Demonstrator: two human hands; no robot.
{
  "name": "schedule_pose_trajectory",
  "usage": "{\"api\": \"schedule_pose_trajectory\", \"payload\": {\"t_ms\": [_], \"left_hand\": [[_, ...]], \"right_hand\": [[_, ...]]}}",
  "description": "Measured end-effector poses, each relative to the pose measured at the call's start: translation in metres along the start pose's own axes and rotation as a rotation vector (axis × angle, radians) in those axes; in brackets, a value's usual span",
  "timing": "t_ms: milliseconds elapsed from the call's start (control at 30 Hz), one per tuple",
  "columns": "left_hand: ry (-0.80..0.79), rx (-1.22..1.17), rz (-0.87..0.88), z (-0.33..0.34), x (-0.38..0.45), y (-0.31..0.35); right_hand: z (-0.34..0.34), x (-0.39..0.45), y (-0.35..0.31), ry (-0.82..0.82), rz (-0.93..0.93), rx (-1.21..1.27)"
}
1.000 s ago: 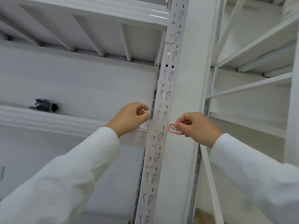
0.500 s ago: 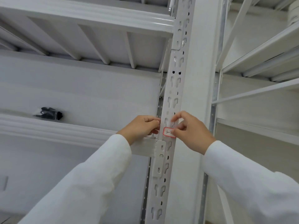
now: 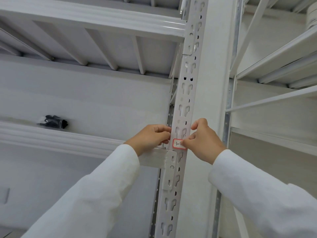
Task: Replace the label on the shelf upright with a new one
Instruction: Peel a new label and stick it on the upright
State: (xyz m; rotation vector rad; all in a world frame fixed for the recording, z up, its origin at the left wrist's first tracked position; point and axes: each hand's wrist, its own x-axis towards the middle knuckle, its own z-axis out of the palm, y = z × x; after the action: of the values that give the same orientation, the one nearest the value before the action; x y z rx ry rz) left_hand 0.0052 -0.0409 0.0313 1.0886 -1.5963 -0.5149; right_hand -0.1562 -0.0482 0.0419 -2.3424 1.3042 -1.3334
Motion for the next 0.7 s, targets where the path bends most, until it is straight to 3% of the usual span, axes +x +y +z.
{"api": "schedule_pose_trajectory", "payload": {"t_ms": [533,700], "left_hand": [[-0.045,-0.027,-0.001,-0.0018,0.0013,-0.0025],[0.015,0.063,0.004,0.0060,0.0033,-0.0064]], "right_hand": [[0.0062,-0.0040,-0.0072,0.043,0.045,-0.030],[0.0086,-0.0032,-0.0078,0.058,0.058,-0.028]]}}
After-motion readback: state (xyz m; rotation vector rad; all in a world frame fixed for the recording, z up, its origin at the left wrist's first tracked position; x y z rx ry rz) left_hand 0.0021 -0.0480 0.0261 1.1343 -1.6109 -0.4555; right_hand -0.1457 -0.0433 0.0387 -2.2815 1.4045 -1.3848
